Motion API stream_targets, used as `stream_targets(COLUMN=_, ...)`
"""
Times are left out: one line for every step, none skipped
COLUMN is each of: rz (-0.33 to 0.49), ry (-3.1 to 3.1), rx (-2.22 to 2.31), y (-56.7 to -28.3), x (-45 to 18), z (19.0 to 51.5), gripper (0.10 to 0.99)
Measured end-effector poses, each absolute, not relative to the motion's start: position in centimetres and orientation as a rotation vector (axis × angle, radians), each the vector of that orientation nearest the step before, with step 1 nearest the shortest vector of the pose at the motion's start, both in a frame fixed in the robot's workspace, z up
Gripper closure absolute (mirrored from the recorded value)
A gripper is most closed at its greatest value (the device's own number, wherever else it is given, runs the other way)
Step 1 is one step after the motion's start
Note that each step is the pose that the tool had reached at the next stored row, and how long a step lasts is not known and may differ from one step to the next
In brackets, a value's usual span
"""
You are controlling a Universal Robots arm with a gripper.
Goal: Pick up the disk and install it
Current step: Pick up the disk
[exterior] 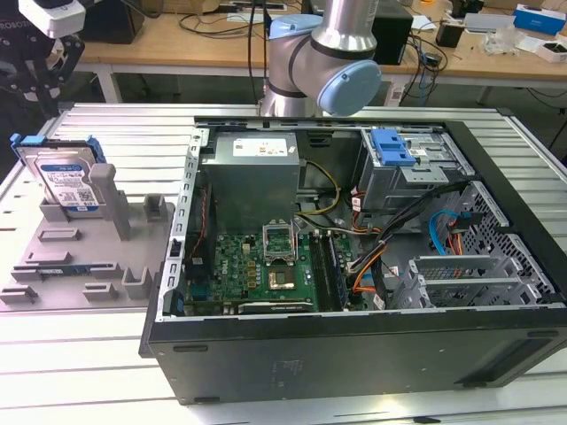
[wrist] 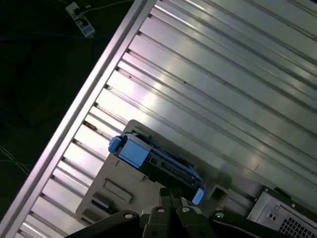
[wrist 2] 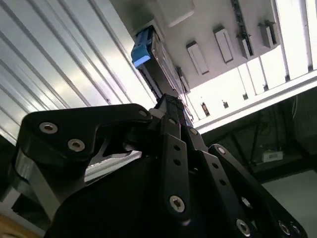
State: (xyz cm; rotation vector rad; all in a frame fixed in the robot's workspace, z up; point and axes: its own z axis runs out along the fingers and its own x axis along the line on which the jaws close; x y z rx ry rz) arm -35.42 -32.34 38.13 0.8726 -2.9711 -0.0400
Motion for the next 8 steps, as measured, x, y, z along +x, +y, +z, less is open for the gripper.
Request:
stream_targets(rz=-0.039, ry=-2.963, rx=0.899, y=-32.34, x=-35.42, z=38.11, gripper=0.980)
stream_targets(rz=-0.039, ry=-2.955, rx=0.924, y=-32.34, x=-35.42, z=38.09, gripper=0.980)
stream_targets(rz=-0.038, ry=-2.947, rx=0.948, y=-32.34, x=-35.41, z=38.06, gripper=0.980)
stream_targets(rz=-0.036, ry=-2.919, rx=1.030, y=-32.34, x=-35.40, z=37.99, gripper=0.918)
stream_targets(rz=-0.035, ry=-2.898, rx=1.086, y=-32.34, x=-35.40, z=37.96, gripper=0.729)
stream_targets(rz=-0.034, ry=-2.892, rx=1.102, y=-32.34, x=-35.40, z=37.95, gripper=0.729)
stream_targets(rz=-0.034, ry=-2.885, rx=1.119, y=-32.34, x=-35.40, z=37.94, gripper=0.729)
stream_targets(rz=-0.033, ry=-2.872, rx=1.152, y=-32.34, x=-35.40, z=37.92, gripper=0.604)
